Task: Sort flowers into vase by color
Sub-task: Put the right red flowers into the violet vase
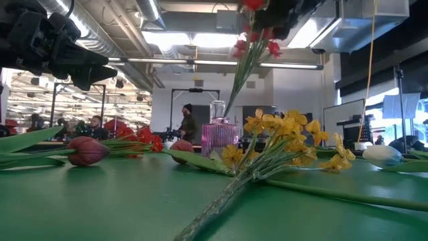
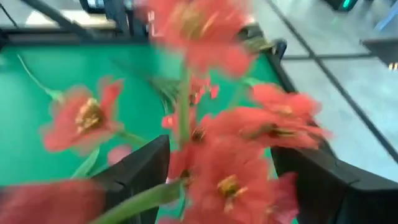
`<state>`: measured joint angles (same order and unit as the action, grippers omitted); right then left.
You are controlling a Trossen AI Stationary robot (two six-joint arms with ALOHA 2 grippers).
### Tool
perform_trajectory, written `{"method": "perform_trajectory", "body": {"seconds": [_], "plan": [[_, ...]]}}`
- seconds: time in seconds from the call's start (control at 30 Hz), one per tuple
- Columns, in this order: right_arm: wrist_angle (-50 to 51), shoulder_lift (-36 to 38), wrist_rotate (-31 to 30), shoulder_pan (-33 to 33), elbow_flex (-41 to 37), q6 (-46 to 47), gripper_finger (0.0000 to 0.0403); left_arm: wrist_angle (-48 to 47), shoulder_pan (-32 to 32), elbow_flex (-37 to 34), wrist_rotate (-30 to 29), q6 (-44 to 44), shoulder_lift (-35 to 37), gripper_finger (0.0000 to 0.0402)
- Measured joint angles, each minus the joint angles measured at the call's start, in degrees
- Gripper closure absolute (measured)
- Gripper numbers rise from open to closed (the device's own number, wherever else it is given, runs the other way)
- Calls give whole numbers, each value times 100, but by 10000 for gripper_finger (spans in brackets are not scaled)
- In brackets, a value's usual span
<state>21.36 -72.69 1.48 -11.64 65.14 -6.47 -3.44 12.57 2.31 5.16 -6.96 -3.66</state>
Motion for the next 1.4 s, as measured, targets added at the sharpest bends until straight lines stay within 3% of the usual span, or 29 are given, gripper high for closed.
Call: {"method": "perform_trajectory", "body": {"seconds": [0.13,0.37,0.57,0.9,1.4], "plan": [[-10,-206,-106,0,0,-96,99,-1,-1,0,-2,0,-2,178],[-5,-253,-483,0,71,-110,10,0,0,0,-3,2,-2,178],[302,-246,-437,4,456,-99,20,0,1,0,-8,2,-2,178],[1026,-240,-389,7,1071,-93,5,0,1,0,-12,2,-2,178],[439,-259,-189,4,1091,-130,3,0,0,0,-14,2,-2,178]]}}
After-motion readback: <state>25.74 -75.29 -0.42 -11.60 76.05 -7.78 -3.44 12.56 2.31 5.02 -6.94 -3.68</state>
